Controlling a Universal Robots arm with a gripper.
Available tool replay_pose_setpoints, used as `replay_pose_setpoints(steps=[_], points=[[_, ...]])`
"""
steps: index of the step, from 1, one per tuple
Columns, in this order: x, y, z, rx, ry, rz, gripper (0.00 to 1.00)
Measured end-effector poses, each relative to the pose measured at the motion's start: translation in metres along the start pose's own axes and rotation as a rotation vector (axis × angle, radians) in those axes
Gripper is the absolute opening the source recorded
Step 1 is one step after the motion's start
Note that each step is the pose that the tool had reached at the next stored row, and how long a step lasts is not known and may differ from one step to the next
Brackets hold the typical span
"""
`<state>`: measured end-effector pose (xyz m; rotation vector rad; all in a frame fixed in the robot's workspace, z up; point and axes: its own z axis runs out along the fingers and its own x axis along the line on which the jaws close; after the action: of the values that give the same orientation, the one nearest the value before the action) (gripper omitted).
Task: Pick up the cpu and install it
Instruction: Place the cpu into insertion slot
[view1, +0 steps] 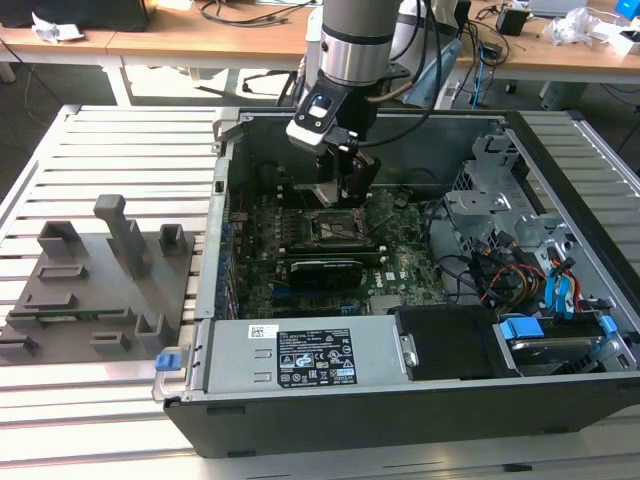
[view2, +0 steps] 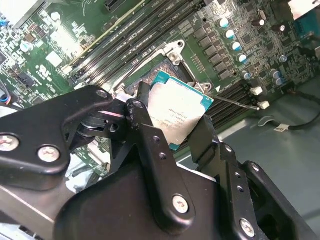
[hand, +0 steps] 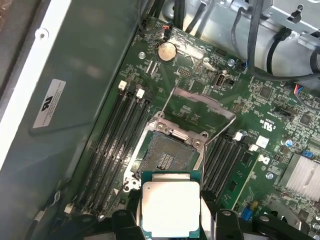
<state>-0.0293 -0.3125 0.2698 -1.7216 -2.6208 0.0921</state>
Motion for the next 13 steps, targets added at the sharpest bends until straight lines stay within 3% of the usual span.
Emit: replay_pose_setpoints(steps=[8, 13], points=[[0.0, 0.0, 0.0, 0.002, 0.0037, 0.071, 0.55], [0.0, 0.0, 0.0, 0.0042, 0.0075, 0.145, 0.55]])
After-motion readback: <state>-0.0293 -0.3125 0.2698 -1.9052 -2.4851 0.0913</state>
